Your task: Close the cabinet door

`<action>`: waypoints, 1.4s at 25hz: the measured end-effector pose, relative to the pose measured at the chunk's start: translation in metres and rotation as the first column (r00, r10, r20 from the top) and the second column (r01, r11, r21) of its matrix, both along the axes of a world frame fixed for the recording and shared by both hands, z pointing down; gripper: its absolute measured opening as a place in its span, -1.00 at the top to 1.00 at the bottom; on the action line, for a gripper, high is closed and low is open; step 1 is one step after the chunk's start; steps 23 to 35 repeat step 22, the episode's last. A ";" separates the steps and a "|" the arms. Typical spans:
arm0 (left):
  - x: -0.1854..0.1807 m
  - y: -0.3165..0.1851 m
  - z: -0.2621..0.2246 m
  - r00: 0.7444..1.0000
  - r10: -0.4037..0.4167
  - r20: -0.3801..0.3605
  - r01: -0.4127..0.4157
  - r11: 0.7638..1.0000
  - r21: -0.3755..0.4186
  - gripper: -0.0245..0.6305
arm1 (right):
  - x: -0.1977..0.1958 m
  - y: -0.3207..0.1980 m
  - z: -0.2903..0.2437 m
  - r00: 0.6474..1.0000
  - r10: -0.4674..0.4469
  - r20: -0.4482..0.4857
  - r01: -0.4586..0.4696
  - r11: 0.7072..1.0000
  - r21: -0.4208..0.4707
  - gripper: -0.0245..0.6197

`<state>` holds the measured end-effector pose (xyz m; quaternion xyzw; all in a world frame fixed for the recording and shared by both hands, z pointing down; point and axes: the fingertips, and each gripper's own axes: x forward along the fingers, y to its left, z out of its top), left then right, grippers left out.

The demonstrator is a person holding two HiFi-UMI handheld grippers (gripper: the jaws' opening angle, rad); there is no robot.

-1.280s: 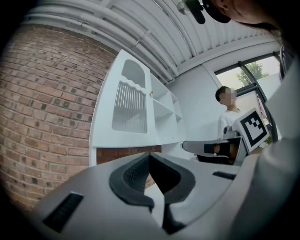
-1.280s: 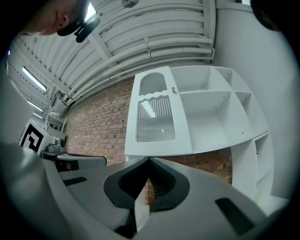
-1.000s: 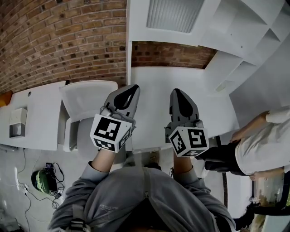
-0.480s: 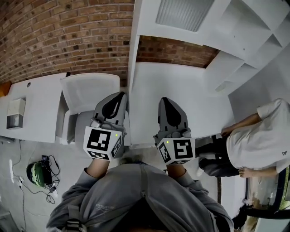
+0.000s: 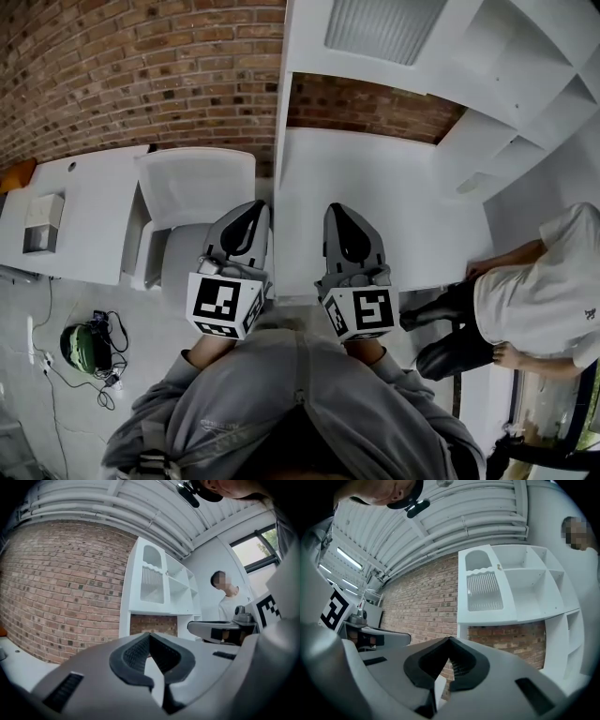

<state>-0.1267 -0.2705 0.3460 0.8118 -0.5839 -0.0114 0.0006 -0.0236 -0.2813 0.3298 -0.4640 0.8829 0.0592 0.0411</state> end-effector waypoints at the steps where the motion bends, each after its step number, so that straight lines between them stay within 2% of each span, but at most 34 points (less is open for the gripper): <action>1: 0.001 0.000 0.000 1.000 0.000 -0.002 0.000 1.000 0.000 0.91 | 0.000 0.000 0.002 1.000 0.000 0.005 0.000 1.000 -0.005 0.84; 35: 0.020 0.009 -0.003 1.000 0.028 -0.013 -0.028 0.999 0.019 0.91 | 0.017 0.006 0.006 1.000 0.011 0.017 -0.011 1.000 -0.007 0.84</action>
